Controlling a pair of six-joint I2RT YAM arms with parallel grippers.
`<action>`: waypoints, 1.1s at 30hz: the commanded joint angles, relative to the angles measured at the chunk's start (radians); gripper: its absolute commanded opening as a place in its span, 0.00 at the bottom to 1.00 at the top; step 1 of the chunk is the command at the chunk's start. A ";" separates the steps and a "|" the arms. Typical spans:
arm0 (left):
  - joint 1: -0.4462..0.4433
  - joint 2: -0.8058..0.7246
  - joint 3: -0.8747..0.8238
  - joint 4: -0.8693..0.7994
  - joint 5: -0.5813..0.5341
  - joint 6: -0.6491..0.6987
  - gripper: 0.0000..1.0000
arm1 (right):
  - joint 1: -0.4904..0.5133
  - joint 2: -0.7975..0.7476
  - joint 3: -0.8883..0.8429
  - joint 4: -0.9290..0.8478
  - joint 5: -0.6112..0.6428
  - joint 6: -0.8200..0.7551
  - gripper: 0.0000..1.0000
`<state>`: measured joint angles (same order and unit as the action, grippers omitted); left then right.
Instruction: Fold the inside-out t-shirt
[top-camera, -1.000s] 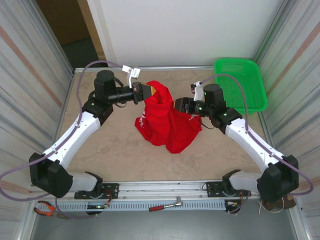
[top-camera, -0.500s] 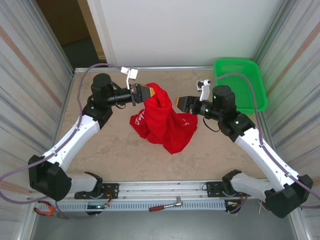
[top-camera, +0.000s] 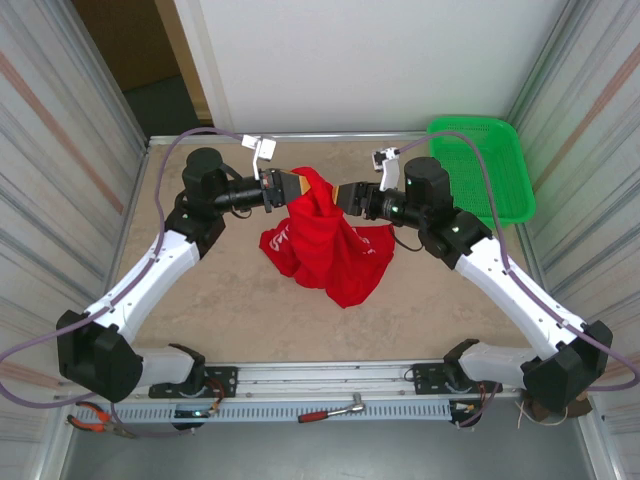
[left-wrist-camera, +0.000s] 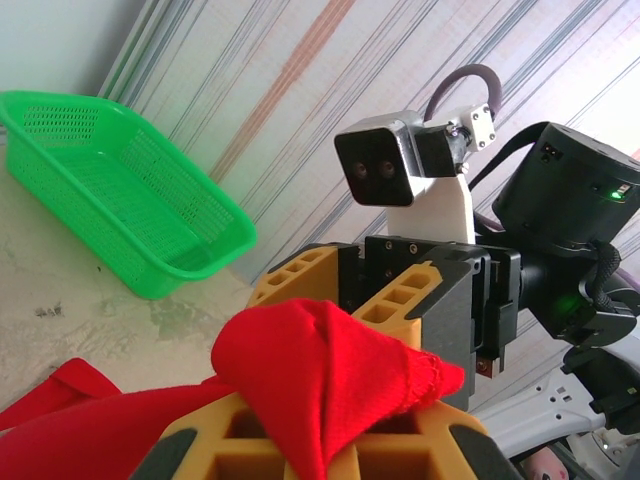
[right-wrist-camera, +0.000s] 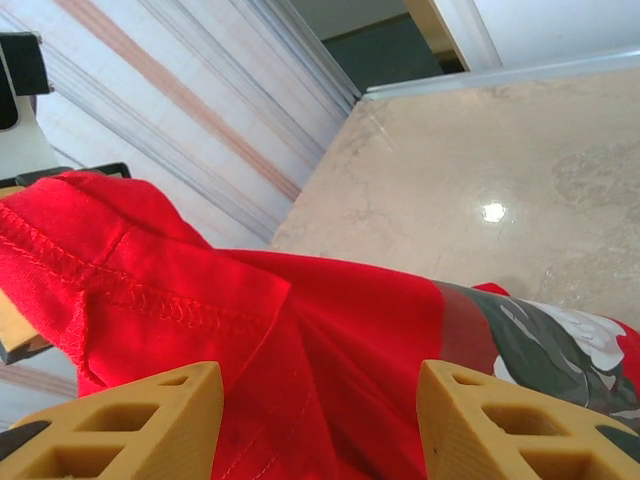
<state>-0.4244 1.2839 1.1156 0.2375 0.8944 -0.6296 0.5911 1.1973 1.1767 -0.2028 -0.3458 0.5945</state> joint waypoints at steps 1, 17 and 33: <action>0.009 -0.038 -0.011 0.039 0.020 0.003 0.00 | 0.011 0.011 0.045 0.040 -0.024 0.007 0.52; 0.009 -0.026 -0.017 0.057 0.026 -0.003 0.00 | 0.025 0.030 0.045 0.028 -0.030 0.010 0.48; 0.009 -0.021 -0.019 0.042 0.008 0.011 0.00 | 0.024 0.009 0.008 0.001 -0.085 0.016 0.00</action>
<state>-0.4244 1.2839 1.1011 0.2409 0.8970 -0.6292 0.6151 1.2251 1.1797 -0.2035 -0.4026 0.6056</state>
